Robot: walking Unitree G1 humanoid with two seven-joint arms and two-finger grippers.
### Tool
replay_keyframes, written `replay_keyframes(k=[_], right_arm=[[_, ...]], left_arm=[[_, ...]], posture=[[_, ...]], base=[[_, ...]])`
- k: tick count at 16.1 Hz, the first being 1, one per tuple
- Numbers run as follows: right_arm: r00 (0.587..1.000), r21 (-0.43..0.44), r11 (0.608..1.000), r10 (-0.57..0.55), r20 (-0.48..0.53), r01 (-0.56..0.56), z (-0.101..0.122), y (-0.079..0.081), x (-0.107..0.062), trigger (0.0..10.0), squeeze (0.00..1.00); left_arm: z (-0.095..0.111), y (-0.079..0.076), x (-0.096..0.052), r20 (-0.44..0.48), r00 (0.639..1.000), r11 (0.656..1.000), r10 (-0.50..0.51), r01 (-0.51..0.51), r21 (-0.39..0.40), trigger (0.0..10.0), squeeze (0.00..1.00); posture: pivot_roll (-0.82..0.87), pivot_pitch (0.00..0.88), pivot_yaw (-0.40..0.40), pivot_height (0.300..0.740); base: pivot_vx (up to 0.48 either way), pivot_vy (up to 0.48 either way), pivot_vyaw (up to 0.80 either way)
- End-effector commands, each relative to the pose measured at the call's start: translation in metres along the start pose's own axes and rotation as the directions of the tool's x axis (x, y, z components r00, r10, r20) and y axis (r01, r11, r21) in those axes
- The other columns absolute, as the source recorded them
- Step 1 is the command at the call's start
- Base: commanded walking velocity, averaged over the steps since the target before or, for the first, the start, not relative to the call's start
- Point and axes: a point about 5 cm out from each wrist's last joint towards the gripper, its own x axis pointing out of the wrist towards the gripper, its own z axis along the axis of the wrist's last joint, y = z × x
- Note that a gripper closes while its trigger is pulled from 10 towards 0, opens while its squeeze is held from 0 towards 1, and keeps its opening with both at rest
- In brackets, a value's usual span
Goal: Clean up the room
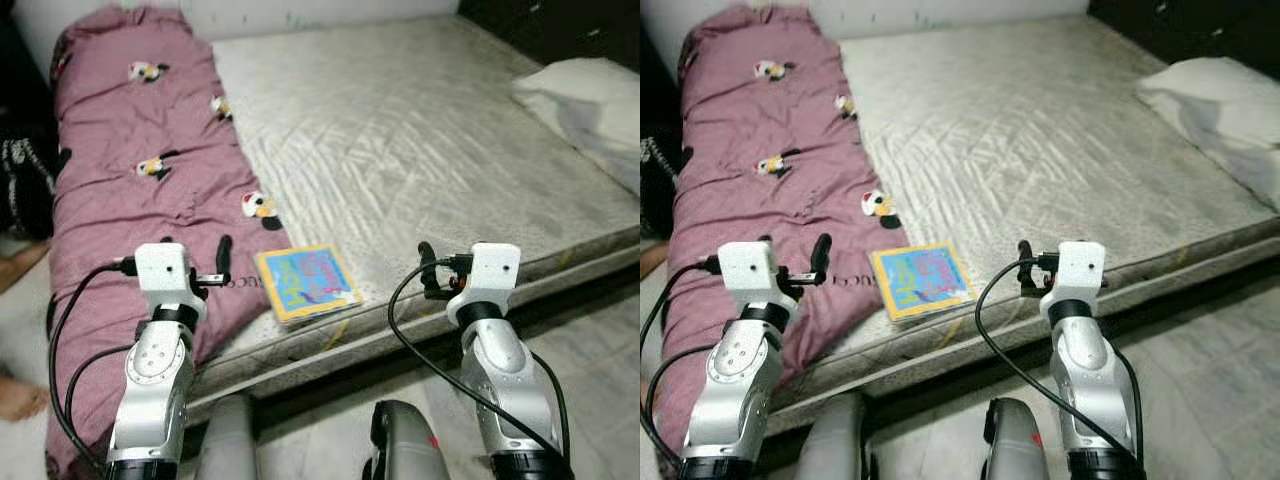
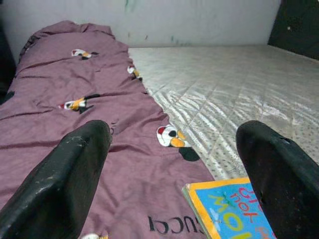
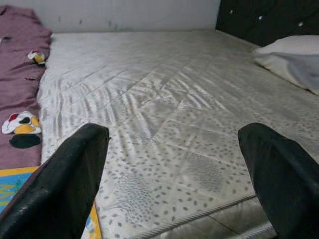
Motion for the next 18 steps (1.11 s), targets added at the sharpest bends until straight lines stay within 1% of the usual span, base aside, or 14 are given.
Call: replay_keyframes(k=[1, 2, 4, 7, 9, 11, 15, 17, 18], right_arm=[[1.000, 0.002, 1.000, 0.001, 0.007, -0.001, 0.002, -0.001, 0.000, 10.0, 0.00], [1.000, 0.000, 1.000, 0.002, 0.004, -0.002, 0.002, -0.001, 0.000, 10.0, 0.00], [1.000, -0.004, 1.000, 0.005, 0.003, -0.005, 0.002, -0.001, 0.000, 10.0, 0.00], [1.000, -0.002, 1.000, 0.006, -0.003, -0.006, 0.001, -0.002, 0.000, 10.0, 0.00], [1.000, -0.003, 1.000, 0.004, -0.006, -0.004, 0.001, -0.002, 0.000, 10.0, 0.00], [1.000, -0.002, 1.000, 0.005, -0.007, -0.005, 0.001, -0.003, -0.001, 10.0, 0.00], [1.000, -0.013, 1.000, -0.001, -0.010, 0.001, 0.002, -0.007, -0.004, 10.0, 0.00], [1.000, -0.028, 0.999, -0.018, -0.017, 0.018, 0.004, -0.017, -0.016, 10.0, 0.00], [0.999, -0.037, 0.999, -0.028, -0.027, 0.027, 0.004, -0.020, -0.019, 10.0, 0.00]], left_arm=[[-0.004, 0.004, 0.001, -0.031, 0.999, 0.999, 0.031, -0.032, -0.018, 10.0, 0.00], [-0.006, 0.009, 0.002, -0.054, 0.997, 0.997, 0.063, -0.065, -0.041, 10.0, 0.00], [-0.007, 0.013, 0.004, -0.056, 0.995, 0.995, 0.088, -0.091, -0.052, 10.0, 0.00], [-0.005, 0.018, 0.008, -0.058, 0.991, 0.990, 0.121, -0.125, -0.059, 10.0, 0.00], [-0.007, 0.024, 0.009, -0.079, 0.983, 0.980, 0.167, -0.174, -0.095, 10.0, 0.00], [-0.008, 0.029, 0.012, -0.086, 0.976, 0.976, 0.201, -0.207, -0.069, 10.0, 0.00], [-0.007, 0.032, 0.023, -0.083, 0.973, 0.972, 0.217, -0.223, -0.070, 10.0, 0.00], [-0.011, 0.031, 0.031, -0.110, 0.970, 0.974, 0.215, -0.221, -0.048, 10.0, 0.00], [-0.012, 0.030, 0.033, -0.113, 0.970, 0.975, 0.215, -0.220, -0.036, 10.0, 0.00]], posture=[[-0.02, 0.034, -0.017, 0.580], [-0.02, 0.034, -0.019, 0.565], [-0.02, 0.033, -0.022, 0.555], [-0.02, 0.035, -0.022, 0.555], [-0.02, 0.037, -0.023, 0.555], [-0.02, 0.040, -0.026, 0.555], [-0.03, 0.053, -0.031, 0.550], [-0.07, 0.097, -0.036, 0.520], [-0.07, 0.104, -0.036, 0.520]], base=[[0.000, 0.000, 0.00], [0.000, 0.000, 0.00], [0.000, 0.000, 0.00], [0.000, 0.000, 0.00], [0.000, 0.000, 0.00], [0.000, 0.000, 0.00], [0.000, 0.000, 0.00], [0.000, 0.000, 0.00], [0.000, 0.000, 0.00]])
